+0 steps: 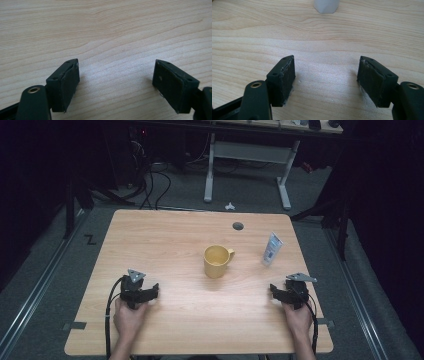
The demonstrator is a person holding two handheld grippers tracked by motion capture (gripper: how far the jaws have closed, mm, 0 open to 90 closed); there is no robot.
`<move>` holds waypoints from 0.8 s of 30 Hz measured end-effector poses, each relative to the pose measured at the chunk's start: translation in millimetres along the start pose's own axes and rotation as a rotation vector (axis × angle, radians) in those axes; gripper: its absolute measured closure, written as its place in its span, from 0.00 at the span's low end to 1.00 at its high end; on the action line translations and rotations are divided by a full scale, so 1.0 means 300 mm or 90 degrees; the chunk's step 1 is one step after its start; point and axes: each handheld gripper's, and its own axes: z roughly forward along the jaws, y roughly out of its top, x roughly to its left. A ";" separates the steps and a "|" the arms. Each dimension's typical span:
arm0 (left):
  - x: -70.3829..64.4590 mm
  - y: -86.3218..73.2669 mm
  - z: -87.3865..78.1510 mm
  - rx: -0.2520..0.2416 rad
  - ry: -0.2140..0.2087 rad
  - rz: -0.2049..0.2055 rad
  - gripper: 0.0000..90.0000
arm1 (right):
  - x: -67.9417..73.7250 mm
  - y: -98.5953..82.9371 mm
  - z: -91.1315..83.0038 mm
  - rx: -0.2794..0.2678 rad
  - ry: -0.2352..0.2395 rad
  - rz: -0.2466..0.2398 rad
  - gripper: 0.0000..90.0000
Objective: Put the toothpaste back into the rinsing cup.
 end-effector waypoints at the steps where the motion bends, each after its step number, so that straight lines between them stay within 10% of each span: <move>1: 0.000 0.000 0.000 0.000 0.000 0.000 0.24 | 0.000 0.000 0.000 0.000 0.000 0.000 0.34; 24: 0.000 -0.001 -0.002 0.001 -0.003 0.004 0.24 | 0.000 0.002 -0.033 -0.014 0.000 -0.002 0.38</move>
